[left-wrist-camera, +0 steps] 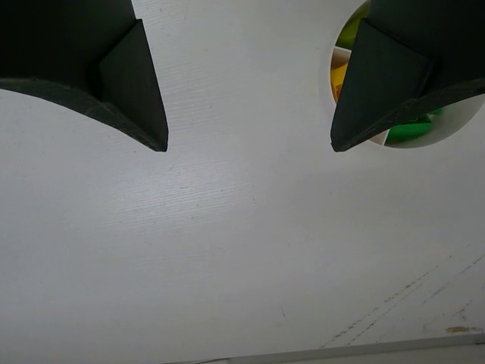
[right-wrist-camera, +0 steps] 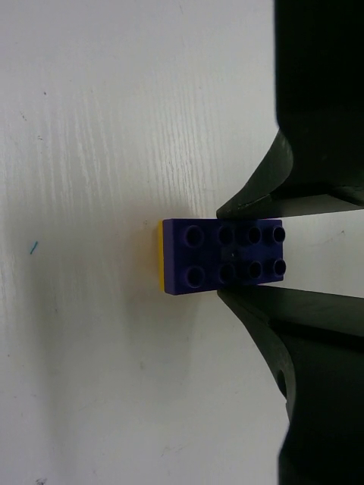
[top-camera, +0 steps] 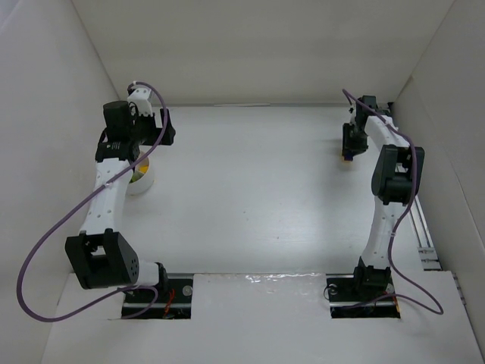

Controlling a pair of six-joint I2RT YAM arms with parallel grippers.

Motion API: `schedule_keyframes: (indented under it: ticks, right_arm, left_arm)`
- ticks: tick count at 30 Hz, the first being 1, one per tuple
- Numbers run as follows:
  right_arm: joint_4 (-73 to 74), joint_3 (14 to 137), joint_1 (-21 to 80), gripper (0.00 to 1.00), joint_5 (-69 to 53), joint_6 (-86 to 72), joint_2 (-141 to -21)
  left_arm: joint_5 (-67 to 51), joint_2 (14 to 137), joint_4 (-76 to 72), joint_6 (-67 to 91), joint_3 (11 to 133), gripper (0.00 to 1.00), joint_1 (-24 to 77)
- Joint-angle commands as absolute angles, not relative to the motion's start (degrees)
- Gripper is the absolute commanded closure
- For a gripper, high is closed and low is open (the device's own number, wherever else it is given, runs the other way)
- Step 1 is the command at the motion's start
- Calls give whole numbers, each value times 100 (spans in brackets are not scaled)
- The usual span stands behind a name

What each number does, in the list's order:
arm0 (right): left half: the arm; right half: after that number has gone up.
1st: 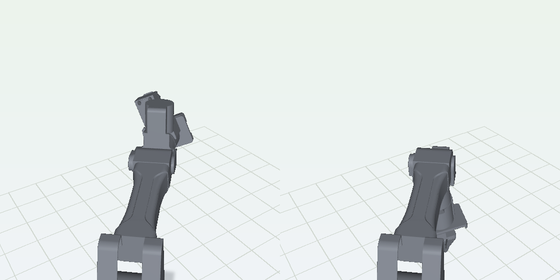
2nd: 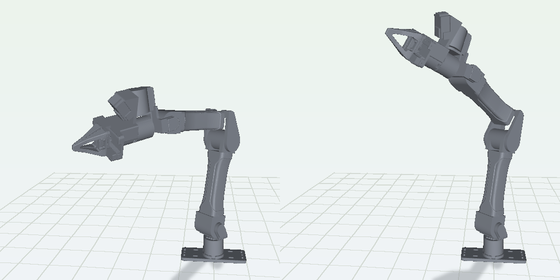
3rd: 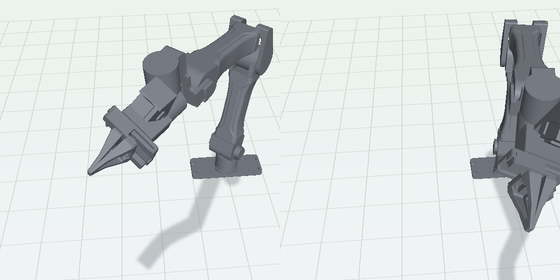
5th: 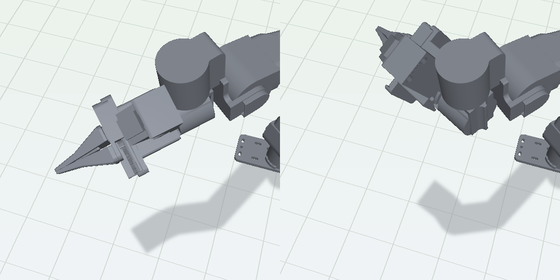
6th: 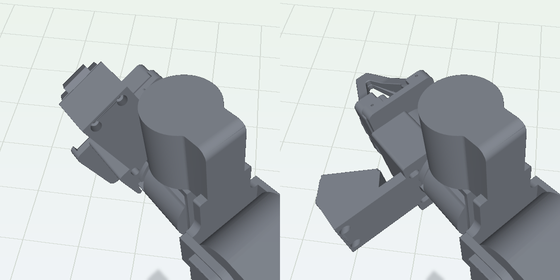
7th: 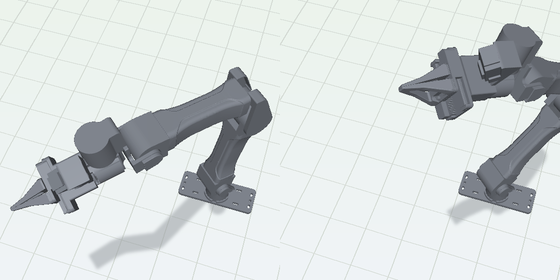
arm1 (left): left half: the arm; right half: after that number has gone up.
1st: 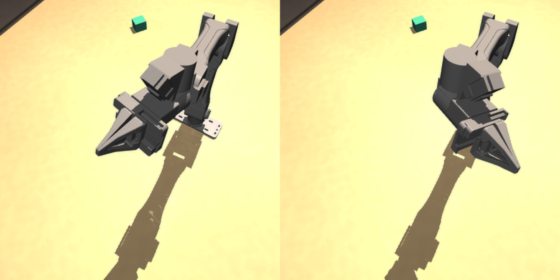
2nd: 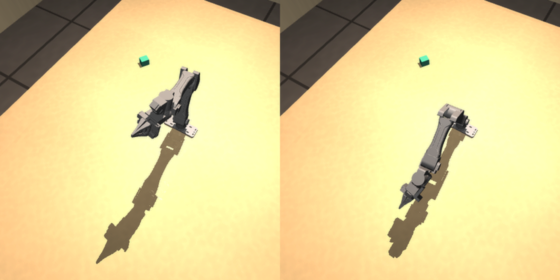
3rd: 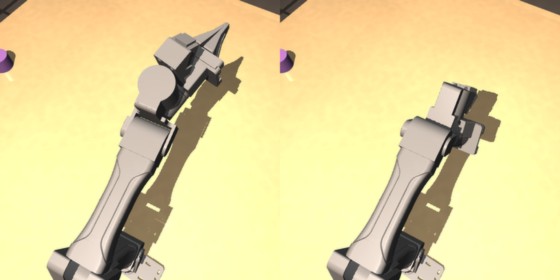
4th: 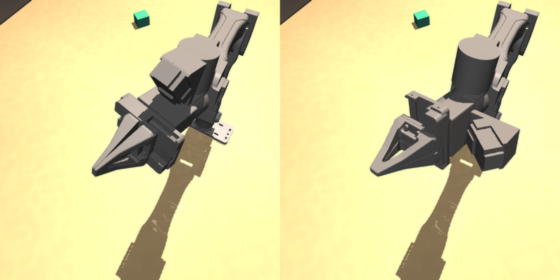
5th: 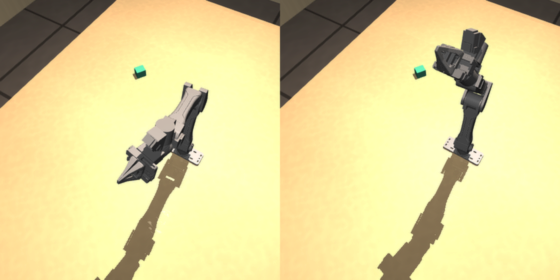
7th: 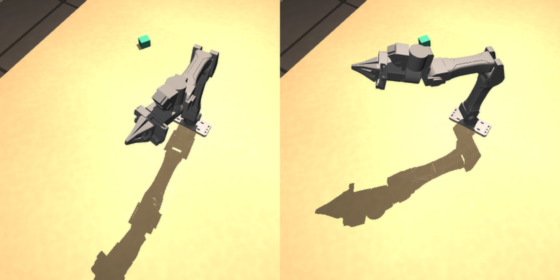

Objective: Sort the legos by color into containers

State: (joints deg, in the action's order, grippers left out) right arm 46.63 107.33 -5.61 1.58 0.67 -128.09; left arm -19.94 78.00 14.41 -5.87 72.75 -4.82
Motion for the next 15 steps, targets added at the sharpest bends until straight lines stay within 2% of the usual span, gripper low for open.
schedule_keyframes:
  ticks: [1,5,8,9,11,14,15]
  right_arm:
    - [4737,11021,-598,69,27,123,-12850]
    - [4851,11021,-598,82,-184,123,-12788]
    - [4930,10961,-650,88,-972,324,-12499]
    - [4931,10960,-650,90,-1733,377,-12420]
    - [5062,10890,-650,93,-2641,526,-12296]
    - [5369,10890,-581,97,-4417,580,-12226]
    - [5562,10959,-528,99,-4812,580,-12226]
  left_arm:
    - [-2083,7805,1274,-554,7260,14,-439]
    - [-2083,7805,1274,-554,7260,14,-439]
    - [-2581,7630,1100,-685,7015,13,-439]
    - [-2767,7559,1099,-686,6814,13,-439]
    - [-3354,7375,1037,-825,6628,11,-526]
    - [-4865,7444,1142,-879,6478,10,-747]
    - [-5713,7540,1334,-818,6478,10,-860]
